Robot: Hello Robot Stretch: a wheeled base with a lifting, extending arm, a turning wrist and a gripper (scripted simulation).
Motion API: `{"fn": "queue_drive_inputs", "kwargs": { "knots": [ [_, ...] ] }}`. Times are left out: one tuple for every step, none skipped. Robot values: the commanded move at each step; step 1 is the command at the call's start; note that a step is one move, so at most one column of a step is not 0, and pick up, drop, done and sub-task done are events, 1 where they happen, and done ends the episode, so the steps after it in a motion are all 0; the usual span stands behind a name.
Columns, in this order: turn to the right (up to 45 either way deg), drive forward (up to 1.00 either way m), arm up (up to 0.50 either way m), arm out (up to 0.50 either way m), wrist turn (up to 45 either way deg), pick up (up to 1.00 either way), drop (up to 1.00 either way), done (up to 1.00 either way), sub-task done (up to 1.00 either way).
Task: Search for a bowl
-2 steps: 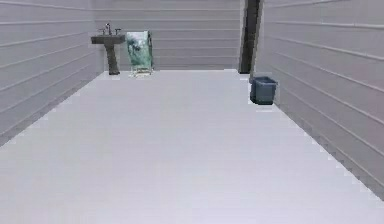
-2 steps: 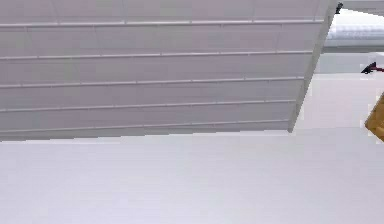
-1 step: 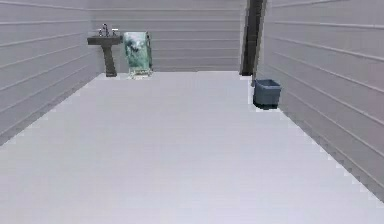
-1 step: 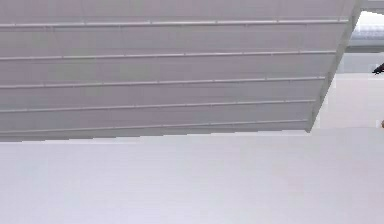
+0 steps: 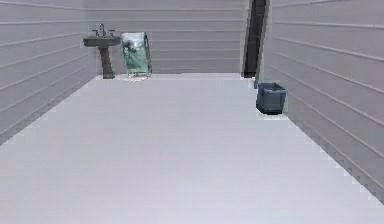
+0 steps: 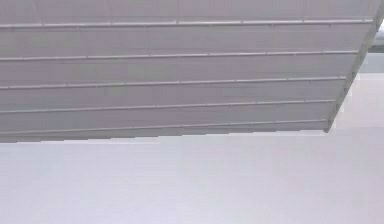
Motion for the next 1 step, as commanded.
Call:
{"fn": "queue_drive_inputs", "kwargs": {
  "knots": [
    [6.0, 0.00, 0.00, 0.00, 0.0, 0.00, 0.00, 0.00, 0.00]
  ]
}}
